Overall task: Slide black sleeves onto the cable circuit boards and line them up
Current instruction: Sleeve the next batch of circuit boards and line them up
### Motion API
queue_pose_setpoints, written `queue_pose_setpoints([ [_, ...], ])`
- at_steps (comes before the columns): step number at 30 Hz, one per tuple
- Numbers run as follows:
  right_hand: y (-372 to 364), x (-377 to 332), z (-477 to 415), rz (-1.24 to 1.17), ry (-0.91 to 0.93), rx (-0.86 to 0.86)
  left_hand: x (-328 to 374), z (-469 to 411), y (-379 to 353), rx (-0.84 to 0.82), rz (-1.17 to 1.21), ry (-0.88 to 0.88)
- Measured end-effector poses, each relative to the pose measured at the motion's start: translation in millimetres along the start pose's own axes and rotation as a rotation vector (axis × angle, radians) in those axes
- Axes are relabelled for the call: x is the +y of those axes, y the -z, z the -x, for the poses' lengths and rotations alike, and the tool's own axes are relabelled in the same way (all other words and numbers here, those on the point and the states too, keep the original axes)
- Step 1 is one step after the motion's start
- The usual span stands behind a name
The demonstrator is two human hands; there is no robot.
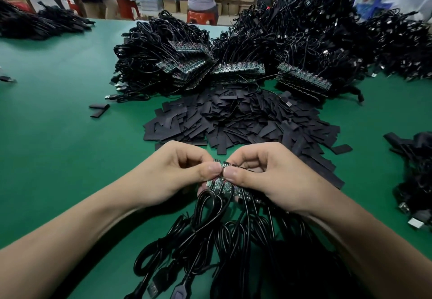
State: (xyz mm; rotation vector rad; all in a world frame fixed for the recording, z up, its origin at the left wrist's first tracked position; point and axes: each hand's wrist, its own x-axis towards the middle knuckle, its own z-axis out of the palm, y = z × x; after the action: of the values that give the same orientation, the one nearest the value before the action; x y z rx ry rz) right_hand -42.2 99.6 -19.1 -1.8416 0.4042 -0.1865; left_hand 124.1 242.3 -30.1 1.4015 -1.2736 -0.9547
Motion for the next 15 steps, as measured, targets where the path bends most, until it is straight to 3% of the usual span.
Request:
queue_pose_setpoints([
  [8, -2, -1, 0, -0.213, 0.043, -0.061, -5, -2, 6, 0.021, 0.231, 0.029],
  [15, -4, -7, 6, 0.019, 0.049, -0.168, -8, -7, 24, 0.516, 0.168, -0.080],
])
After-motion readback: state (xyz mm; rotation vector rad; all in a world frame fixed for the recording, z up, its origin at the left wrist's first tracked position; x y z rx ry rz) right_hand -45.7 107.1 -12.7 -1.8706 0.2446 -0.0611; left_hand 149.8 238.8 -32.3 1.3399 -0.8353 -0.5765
